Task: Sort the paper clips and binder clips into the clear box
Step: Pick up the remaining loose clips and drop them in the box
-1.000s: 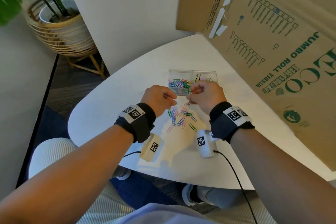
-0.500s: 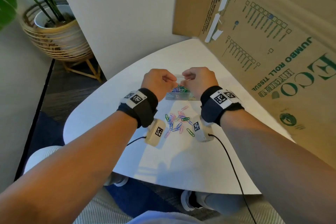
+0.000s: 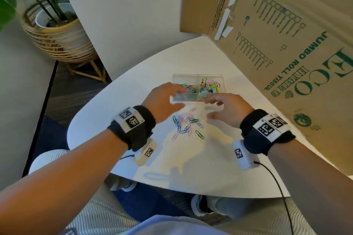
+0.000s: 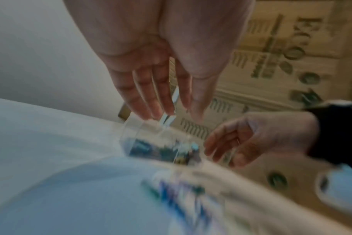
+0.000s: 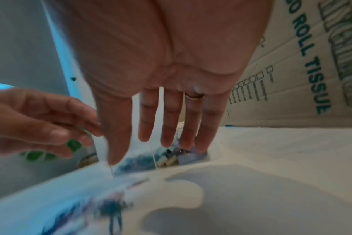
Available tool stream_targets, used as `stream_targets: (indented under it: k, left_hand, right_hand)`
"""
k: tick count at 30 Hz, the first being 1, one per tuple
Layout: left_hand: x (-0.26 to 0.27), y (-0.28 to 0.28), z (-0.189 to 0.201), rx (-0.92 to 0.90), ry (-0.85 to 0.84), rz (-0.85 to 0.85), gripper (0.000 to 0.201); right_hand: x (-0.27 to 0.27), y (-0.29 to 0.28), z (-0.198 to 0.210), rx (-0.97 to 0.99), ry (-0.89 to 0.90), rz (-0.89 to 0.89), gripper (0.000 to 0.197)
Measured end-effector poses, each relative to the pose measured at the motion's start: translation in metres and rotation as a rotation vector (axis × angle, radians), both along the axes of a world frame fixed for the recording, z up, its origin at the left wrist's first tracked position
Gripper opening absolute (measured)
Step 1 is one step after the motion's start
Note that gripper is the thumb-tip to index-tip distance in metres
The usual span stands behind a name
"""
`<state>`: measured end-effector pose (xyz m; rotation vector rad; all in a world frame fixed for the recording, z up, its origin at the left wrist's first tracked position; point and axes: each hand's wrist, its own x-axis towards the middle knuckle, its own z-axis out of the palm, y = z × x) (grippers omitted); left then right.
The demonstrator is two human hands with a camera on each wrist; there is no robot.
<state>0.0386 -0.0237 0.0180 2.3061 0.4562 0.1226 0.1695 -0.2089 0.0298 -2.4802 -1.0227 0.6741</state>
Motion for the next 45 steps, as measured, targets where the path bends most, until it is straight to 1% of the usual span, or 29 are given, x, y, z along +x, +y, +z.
stream_targets:
  k: [1,2,3,4,5,6,7,8,9,10,12,13,15,17,22,26,28,31,33,35,37,39,41,43,45]
  left_hand:
    - [-0.008,-0.002,-0.006,0.032,0.087,-0.063,0.048]
    - [-0.014,-0.004,-0.014,0.075,0.195,-0.123,0.06]
    - [-0.018,-0.006,-0.021,0.129,0.3,-0.179,0.075]
    - [-0.019,-0.008,-0.028,0.188,0.39,-0.224,0.089]
    - [-0.019,-0.01,-0.032,0.243,0.452,-0.259,0.098]
    - [-0.017,-0.012,-0.035,0.292,0.483,-0.284,0.1]
    - [-0.014,-0.013,-0.037,0.323,0.49,-0.298,0.096]
    - [-0.011,-0.014,-0.037,0.333,0.482,-0.302,0.088]
    - [-0.007,-0.015,-0.036,0.324,0.468,-0.299,0.077]
    - [-0.004,-0.015,-0.035,0.31,0.454,-0.293,0.065]
    - [0.0,-0.016,-0.032,0.313,0.434,-0.28,0.045]
    - [0.002,-0.016,-0.032,0.325,0.426,-0.27,0.037]
    - [0.002,-0.016,-0.031,0.333,0.403,-0.236,0.027]
    - [0.002,-0.016,-0.031,0.325,0.378,-0.206,0.024]
    - [0.001,-0.016,-0.03,0.314,0.347,-0.153,0.02]
    - [-0.001,-0.012,-0.029,0.271,0.337,-0.115,0.018]
    - [-0.004,-0.007,-0.028,0.22,0.316,-0.069,0.016]
    - [-0.006,-0.001,-0.025,0.105,0.231,0.032,0.014]
    - [-0.006,0.001,-0.02,0.037,0.154,0.095,0.014]
    - [-0.005,0.002,-0.015,0.002,0.113,0.127,0.013]
    - [-0.003,0.004,-0.01,-0.009,0.076,0.147,0.013]
    - [0.0,0.005,-0.004,-0.022,0.024,0.169,0.012]
    - [0.004,0.006,0.003,-0.036,-0.018,0.187,0.011]
    - [0.012,0.009,0.01,-0.049,-0.053,0.208,0.01]
    - [0.023,0.013,0.014,-0.044,-0.073,0.219,0.009]
  right_hand:
    - [0.0,-0.003,-0.005,-0.122,-0.017,0.077,0.06]
    - [-0.003,-0.004,-0.011,-0.235,-0.04,0.145,0.08]
    - [-0.006,-0.003,-0.019,-0.314,-0.068,0.198,0.097]
    - [-0.009,-0.001,-0.028,-0.354,-0.099,0.24,0.109]
    - [-0.013,0.003,-0.034,-0.371,-0.136,0.272,0.117]
    - [-0.015,0.008,-0.041,-0.373,-0.167,0.29,0.122]
    - [-0.016,0.013,-0.044,-0.364,-0.187,0.293,0.125]
    - [-0.016,0.018,-0.045,-0.345,-0.195,0.295,0.124]
    - [-0.017,0.024,-0.045,-0.335,-0.205,0.305,0.118]
    - [-0.016,0.029,-0.044,-0.326,-0.221,0.326,0.109]
    - [-0.017,0.036,-0.04,-0.298,-0.249,0.361,0.08]
    - [-0.017,0.037,-0.039,-0.262,-0.234,0.344,0.065]
    - [-0.018,0.037,-0.037,-0.188,-0.187,0.277,0.042]
    - [-0.021,0.035,-0.037,-0.153,-0.191,0.235,0.029]
    - [-0.03,0.035,-0.032,-0.178,-0.213,0.134,0.024]
    - [-0.028,0.038,-0.033,-0.154,-0.124,0.035,0.02]
    - [-0.026,0.038,-0.034,-0.09,-0.075,-0.023,0.016]
    - [-0.023,0.042,-0.02,0.078,-0.013,-0.095,0.015]
    - [-0.017,0.051,-0.005,0.204,-0.037,-0.142,0.016]
    - [-0.011,0.063,0.007,0.296,-0.072,-0.193,0.016]
    - [-0.005,0.076,0.014,0.283,-0.124,-0.193,0.017]
    - [-0.001,0.085,0.014,0.173,-0.164,-0.142,0.021]
    - [0.0,0.086,0.011,0.089,-0.142,-0.13,0.029]
    - [-0.001,0.081,0.006,0.142,-0.119,-0.175,0.031]
    - [-0.006,0.072,0.002,0.273,-0.117,-0.251,0.023]
